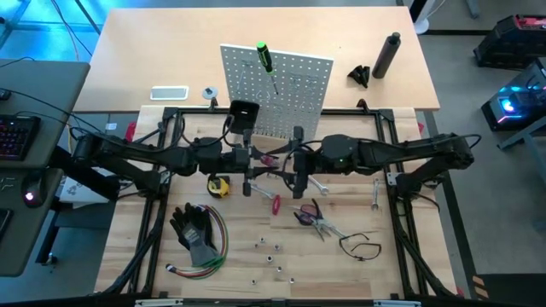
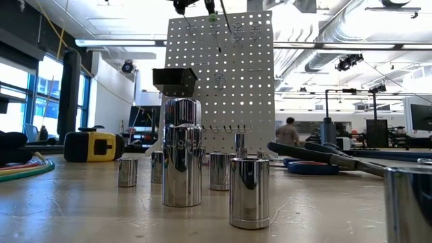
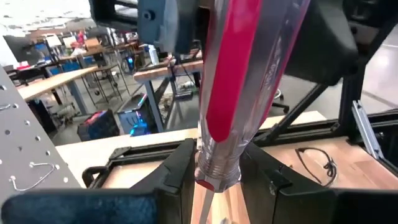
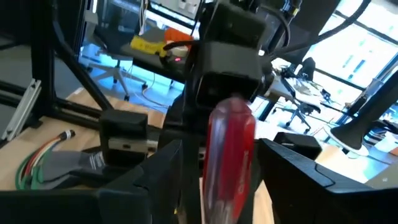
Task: Hang tools onto peg board
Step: Hang the red screwdriver on the white peg board
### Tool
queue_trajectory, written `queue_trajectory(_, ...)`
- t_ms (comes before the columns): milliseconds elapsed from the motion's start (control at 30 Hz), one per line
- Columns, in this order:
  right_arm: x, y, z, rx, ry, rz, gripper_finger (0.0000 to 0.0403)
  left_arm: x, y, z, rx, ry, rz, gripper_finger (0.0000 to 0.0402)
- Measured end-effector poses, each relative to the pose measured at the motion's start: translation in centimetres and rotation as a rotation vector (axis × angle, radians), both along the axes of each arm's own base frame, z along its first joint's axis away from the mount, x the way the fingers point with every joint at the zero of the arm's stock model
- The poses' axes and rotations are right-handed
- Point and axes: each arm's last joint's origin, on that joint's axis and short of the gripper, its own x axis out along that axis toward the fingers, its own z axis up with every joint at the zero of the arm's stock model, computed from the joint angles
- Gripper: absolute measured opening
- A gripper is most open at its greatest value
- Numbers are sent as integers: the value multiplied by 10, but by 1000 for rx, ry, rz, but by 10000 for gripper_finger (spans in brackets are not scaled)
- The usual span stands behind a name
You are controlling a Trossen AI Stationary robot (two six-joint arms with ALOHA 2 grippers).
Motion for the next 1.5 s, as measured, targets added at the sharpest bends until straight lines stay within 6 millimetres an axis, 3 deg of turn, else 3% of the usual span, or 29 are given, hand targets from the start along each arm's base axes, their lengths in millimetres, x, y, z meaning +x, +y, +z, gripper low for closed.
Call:
queue_trajectory(167,1,0,-1,-1,-3,10,198,0,0,0,-2,-4,0,86)
queue_trajectory(467,3,-1,0,14,-22,15,137,0,0,0,-3,-6,0,86)
queue_trajectory(767,17,-4,-15,14,9,2,133,0,0,0,-3,-1,-1,86)
queue_trajectory(967,15,-4,-13,11,6,-12,91,0,0,-2,7,22,12,86)
queue_trajectory(1167,10,-5,-7,13,-8,-11,88,0,0,0,15,4,23,86)
queue_trajectory(1233,9,-5,-5,15,-12,-13,88,0,0,1,17,-6,32,103)
queue_trajectory(1500,-16,-10,21,-14,-84,-112,88,-8,2,8,52,-17,155,245)
